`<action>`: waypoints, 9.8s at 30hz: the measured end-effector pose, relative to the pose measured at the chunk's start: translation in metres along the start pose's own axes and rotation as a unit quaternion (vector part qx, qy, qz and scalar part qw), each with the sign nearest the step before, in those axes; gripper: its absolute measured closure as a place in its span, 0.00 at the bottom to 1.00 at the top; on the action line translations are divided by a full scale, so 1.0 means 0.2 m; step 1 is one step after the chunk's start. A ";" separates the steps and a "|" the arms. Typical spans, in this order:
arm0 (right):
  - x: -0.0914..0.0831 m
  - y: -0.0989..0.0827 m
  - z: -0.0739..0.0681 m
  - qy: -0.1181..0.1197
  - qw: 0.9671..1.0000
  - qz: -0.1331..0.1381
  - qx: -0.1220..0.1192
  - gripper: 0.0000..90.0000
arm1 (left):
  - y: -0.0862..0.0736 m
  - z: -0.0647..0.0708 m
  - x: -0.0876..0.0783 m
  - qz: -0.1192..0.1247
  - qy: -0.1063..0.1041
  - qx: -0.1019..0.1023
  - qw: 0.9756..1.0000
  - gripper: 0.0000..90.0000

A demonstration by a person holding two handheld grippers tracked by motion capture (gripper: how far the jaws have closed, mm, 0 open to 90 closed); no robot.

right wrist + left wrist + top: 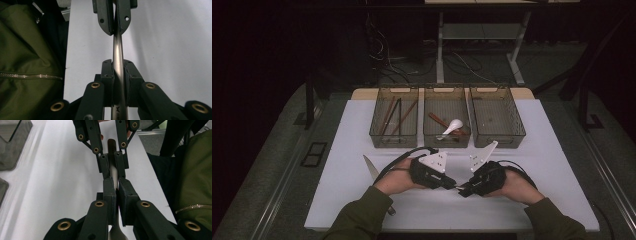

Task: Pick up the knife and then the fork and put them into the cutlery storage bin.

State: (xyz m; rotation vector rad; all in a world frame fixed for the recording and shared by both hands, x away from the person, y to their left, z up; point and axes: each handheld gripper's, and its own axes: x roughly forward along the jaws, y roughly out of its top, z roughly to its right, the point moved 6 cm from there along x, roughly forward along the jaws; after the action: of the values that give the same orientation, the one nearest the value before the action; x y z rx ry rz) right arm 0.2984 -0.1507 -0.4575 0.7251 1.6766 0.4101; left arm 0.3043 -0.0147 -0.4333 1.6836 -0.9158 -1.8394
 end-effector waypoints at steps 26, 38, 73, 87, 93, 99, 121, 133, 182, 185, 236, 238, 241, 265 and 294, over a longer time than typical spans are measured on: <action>-0.11 -0.16 0.14 -0.100 0.993 -0.032 0.048 0.96 | -0.23 -0.06 -0.23 0.087 0.125 -0.151 0.977 0.27; -0.31 -0.19 0.21 -0.154 0.983 0.014 0.097 0.96 | -0.39 0.01 -0.26 0.066 0.190 -0.217 0.955 0.13; -0.73 -0.15 0.74 -0.307 0.921 0.070 0.231 0.96 | -0.51 0.08 -0.29 0.075 0.236 -0.235 0.940 0.00; -0.67 -0.24 0.94 -0.322 0.903 0.026 0.284 0.96 | -0.51 0.09 -0.28 0.072 0.233 -0.235 0.941 0.00; -0.61 -0.25 0.97 -0.319 0.903 0.002 0.287 0.95 | -0.51 0.09 -0.28 0.070 0.232 -0.235 0.941 0.00; -0.62 -0.24 0.98 -0.327 0.901 0.021 0.284 0.73 | -0.52 0.09 -0.28 0.069 0.231 -0.235 0.942 0.00; -0.64 -0.17 0.58 -0.346 0.894 0.174 0.225 0.16 | -0.64 0.18 -0.48 0.051 0.257 -0.259 0.930 0.46; -0.44 -0.24 0.32 -0.316 0.905 0.196 0.207 0.15 | -0.71 0.26 -0.52 0.022 0.238 -0.282 0.929 0.97; -0.30 -0.39 0.15 -0.296 0.915 0.195 0.191 0.16 | -0.68 0.13 -0.37 -0.018 0.207 -0.244 0.947 0.99; -0.30 -0.39 0.15 -0.296 0.915 0.195 0.192 0.16 | -0.67 0.10 -0.37 -0.020 0.210 -0.243 0.947 0.99; -0.27 -0.39 0.14 -0.289 0.921 0.182 0.185 0.16 | -0.53 -0.19 -0.34 0.006 0.227 -0.236 0.945 0.89; -0.27 -0.39 0.14 -0.289 0.922 0.182 0.184 0.16 | -0.55 -0.18 -0.40 0.009 0.238 -0.235 0.942 0.81; -0.27 -0.39 0.14 -0.287 0.923 0.181 0.183 0.16 | -0.60 -0.17 -0.48 0.013 0.240 -0.239 0.941 0.72; -0.26 -0.39 0.14 -0.281 0.926 0.177 0.178 0.16 | -0.82 -0.16 -0.51 -0.041 0.217 -0.218 0.951 0.79; -0.27 -0.38 0.14 -0.251 0.936 0.177 0.173 0.16 | -0.76 -0.08 -0.46 -0.052 0.190 -0.195 0.961 0.88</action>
State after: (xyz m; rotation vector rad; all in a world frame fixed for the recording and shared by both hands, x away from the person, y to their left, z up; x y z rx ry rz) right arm 0.3121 -0.2458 -0.4708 1.2869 1.1392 0.1525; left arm 0.3448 0.1497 -0.4857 1.7600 -0.2883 -1.5501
